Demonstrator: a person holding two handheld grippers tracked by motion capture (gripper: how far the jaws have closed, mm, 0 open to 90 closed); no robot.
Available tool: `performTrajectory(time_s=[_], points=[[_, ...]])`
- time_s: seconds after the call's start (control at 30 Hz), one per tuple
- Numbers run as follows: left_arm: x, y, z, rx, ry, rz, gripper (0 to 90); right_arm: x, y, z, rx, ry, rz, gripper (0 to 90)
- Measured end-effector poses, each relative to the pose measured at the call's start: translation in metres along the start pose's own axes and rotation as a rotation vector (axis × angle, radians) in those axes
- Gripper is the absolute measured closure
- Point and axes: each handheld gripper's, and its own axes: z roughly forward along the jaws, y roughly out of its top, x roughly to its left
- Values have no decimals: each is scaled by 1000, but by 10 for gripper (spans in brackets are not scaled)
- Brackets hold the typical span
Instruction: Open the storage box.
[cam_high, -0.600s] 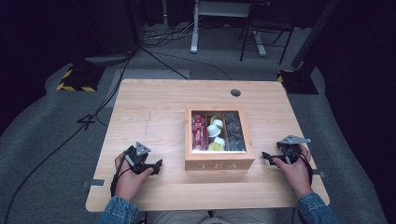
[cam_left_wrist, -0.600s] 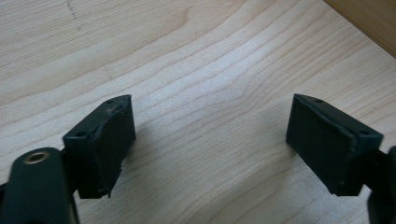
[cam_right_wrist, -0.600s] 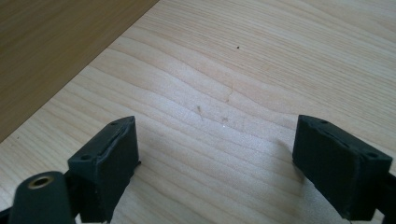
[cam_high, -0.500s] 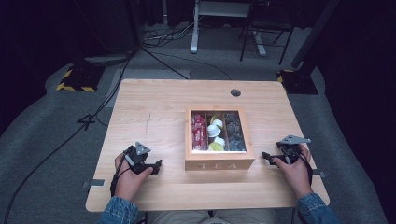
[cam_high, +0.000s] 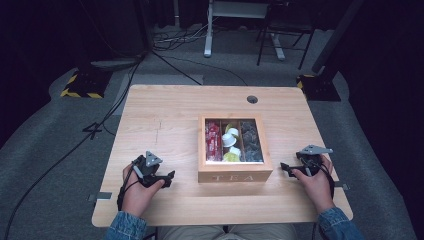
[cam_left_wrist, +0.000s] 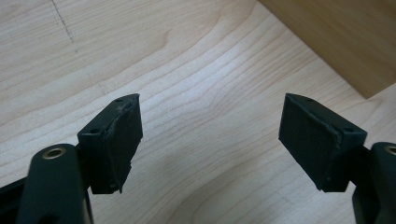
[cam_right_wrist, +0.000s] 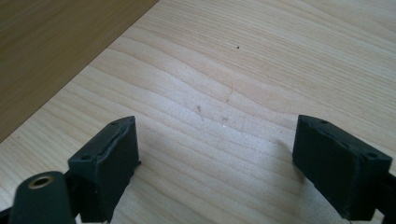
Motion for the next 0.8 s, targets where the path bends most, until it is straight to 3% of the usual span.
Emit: performTrajectory(time_s=[0.43, 0.6, 0.8], points=[[-20, 17, -24, -51, -50, 37, 246, 0, 0, 0, 0, 0, 0, 142], [-28, 21, -31, -47, -42, 80, 253, 0, 0, 0, -1, 1, 1, 142], [-44, 29, -41, -76, -76, 110, 261, 0, 0, 0, -1, 1, 0, 142]])
